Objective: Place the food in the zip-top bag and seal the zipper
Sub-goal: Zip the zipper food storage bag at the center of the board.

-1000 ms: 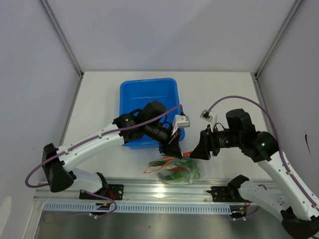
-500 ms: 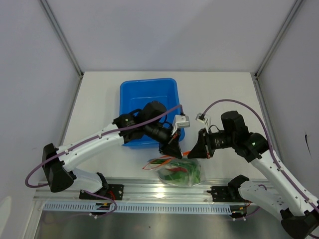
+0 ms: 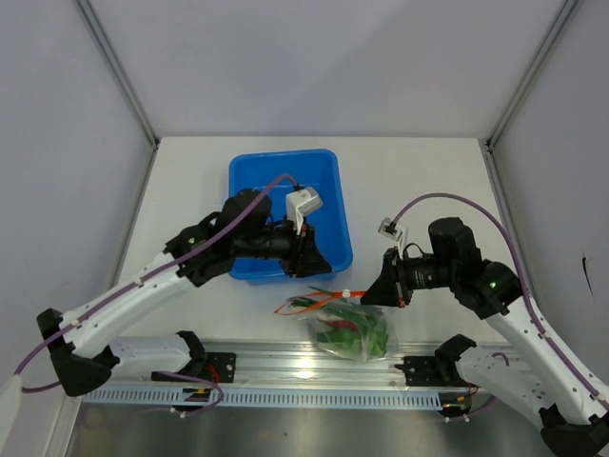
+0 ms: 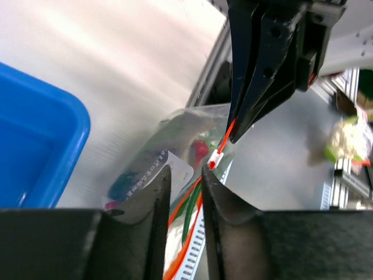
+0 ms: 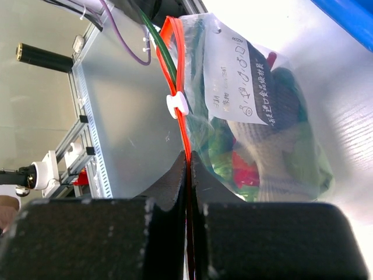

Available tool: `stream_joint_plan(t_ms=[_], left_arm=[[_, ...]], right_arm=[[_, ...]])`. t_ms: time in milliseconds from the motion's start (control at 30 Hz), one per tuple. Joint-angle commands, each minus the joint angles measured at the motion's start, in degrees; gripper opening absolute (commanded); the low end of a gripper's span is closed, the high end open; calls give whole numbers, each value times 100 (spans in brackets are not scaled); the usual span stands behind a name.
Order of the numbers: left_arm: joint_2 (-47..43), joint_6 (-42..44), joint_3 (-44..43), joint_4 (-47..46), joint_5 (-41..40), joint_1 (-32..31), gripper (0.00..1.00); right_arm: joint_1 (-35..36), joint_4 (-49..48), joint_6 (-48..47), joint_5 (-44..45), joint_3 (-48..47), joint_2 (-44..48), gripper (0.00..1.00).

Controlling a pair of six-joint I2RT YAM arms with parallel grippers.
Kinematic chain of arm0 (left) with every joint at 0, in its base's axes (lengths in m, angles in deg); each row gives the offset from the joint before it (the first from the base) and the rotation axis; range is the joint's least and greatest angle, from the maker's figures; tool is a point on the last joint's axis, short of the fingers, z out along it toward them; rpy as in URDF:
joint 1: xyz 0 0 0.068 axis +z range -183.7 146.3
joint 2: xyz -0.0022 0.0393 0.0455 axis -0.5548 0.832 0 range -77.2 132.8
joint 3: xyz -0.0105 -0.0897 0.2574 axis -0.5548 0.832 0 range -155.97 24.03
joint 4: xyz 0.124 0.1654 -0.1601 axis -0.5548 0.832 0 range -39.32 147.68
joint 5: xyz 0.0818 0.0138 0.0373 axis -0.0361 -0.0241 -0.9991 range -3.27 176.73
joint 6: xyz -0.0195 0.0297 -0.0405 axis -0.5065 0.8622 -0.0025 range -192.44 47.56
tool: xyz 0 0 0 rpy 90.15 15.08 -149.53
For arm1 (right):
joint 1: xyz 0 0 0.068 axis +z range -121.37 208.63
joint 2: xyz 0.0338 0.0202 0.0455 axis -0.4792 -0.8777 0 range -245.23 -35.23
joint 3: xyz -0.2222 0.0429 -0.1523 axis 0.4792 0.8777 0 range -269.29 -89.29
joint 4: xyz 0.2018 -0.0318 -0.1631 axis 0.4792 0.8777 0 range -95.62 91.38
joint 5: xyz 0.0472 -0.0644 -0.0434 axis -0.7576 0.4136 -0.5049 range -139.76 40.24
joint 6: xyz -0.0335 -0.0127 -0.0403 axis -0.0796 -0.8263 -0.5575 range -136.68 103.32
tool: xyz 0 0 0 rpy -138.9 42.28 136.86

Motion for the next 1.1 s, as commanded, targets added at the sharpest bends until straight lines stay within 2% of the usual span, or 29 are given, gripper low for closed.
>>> stream_joint_plan(t_ms=[0, 67, 200, 300, 667, 1067], left_arm=[[-527, -793, 200, -197, -957, 9, 27], [-607, -697, 306, -136, -1089, 9, 26], [-607, -529, 491, -249, -486, 9, 42], [-774, -564, 876, -601, -343, 9, 45], [-1196, -678, 1414, -804, -360, 9, 28], [-1328, -775, 1467, -962, -167, 0, 25]], right_arm=[[45, -259, -48, -43, -5, 74, 0], [63, -303, -22, -96, -5, 74, 0], [89, -339, -22, -105, -23, 39, 0], [107, -330, -13, -87, -23, 39, 0], [124, -339, 22, -70, 4, 83, 0], [133, -356, -4, -87, 65, 21, 0]])
